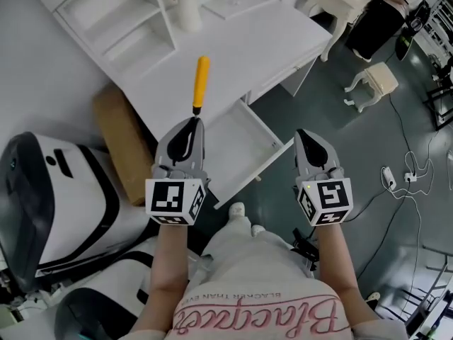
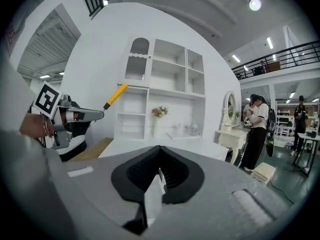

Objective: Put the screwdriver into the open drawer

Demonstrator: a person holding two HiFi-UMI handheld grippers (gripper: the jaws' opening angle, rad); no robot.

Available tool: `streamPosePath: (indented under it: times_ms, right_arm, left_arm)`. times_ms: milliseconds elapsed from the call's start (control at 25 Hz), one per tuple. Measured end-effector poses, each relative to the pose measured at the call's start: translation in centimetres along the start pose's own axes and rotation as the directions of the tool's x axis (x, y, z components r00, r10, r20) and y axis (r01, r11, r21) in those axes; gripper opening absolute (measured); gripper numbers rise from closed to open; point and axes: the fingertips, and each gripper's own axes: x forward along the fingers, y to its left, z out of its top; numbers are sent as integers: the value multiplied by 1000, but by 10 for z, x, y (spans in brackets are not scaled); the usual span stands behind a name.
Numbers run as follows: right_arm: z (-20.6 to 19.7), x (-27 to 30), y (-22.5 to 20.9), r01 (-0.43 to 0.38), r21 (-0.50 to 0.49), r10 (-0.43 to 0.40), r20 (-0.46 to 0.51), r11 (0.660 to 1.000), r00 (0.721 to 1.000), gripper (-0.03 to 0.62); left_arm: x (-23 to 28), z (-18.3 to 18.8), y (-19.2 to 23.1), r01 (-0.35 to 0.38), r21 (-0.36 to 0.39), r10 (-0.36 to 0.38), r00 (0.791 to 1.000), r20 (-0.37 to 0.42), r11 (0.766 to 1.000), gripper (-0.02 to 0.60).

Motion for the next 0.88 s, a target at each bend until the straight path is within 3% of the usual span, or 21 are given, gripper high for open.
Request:
streamPosePath:
  times_ms: [400, 880]
  right_arm:
    - [-9, 25, 5, -1, -13, 1, -48, 1000, 999, 2]
    - [-44, 31, -9, -14, 14, 16, -119, 1000, 993, 2]
  left_arm:
    - [13, -35, 12, 12, -22, -13, 998, -62, 1000, 38]
    - [30, -82, -8, 33, -79, -47, 982, -183, 996, 38]
